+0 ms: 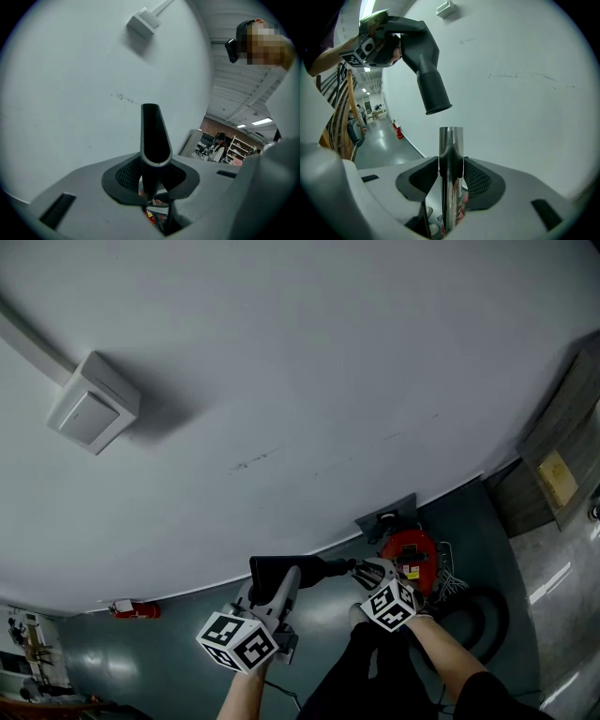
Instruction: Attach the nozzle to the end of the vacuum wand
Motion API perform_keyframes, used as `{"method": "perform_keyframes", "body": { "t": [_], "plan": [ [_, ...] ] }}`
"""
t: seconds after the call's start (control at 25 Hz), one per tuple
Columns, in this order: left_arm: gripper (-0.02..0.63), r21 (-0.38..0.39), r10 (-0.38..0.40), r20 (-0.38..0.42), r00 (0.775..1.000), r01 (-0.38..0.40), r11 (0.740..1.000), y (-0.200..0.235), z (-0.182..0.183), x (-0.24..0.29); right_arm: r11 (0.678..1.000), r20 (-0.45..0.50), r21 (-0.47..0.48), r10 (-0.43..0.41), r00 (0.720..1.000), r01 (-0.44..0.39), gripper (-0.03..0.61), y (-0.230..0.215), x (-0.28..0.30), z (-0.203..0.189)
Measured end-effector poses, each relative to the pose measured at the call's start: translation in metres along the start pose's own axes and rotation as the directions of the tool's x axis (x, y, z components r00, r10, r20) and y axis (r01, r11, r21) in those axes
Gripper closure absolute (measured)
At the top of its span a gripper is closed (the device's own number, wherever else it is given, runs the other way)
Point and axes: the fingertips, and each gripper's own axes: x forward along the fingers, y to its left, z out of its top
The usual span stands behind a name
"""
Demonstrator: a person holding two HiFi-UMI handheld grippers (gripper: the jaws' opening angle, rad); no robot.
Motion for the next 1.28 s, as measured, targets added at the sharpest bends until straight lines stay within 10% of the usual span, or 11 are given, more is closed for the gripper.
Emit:
{"method": "perform_keyframes", "body": {
  "t": [1.28],
  "plan": [
    [0.529,-0.171,-0.170,-0.127,0.977,0.147,0.974,0.038,-0.007,0.067,0.999,0.041,-0.026,-0.046,0.998,0.047,0.420,-0.006,0.008,0.003]
  ]
}}
